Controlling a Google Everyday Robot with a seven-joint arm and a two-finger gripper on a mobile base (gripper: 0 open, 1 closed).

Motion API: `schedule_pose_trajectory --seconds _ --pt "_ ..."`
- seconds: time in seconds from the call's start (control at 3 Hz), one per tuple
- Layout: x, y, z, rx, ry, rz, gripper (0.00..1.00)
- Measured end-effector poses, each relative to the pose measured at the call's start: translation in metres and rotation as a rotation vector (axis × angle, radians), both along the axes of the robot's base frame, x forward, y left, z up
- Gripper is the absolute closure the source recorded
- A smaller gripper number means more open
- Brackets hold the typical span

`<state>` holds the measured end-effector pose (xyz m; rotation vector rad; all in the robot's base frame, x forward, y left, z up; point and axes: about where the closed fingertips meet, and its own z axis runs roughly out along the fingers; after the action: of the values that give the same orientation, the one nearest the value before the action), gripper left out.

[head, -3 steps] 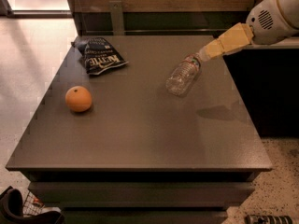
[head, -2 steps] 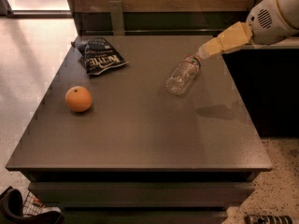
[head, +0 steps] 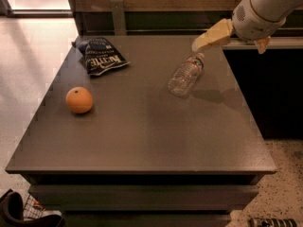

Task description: Pick water bottle

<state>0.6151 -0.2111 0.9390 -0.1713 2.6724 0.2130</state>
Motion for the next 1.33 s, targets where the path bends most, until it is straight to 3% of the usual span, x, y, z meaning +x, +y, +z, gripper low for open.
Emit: schedule_pose_trajectory --seconds 0.33,0.67,1.0,1.33 --pt "0.026 0.001 -0.022 -0.035 0.147 -0.165 0.0" --pt "0.045 0.009 -0.045 -0.035 0.26 -0.258 0.0" --pt "0.057 0.026 -0.061 -0.026 0.329 -0.297 0.0" --pt "0.068 0.058 -0.082 -0.01 0.39 -0.298 0.0"
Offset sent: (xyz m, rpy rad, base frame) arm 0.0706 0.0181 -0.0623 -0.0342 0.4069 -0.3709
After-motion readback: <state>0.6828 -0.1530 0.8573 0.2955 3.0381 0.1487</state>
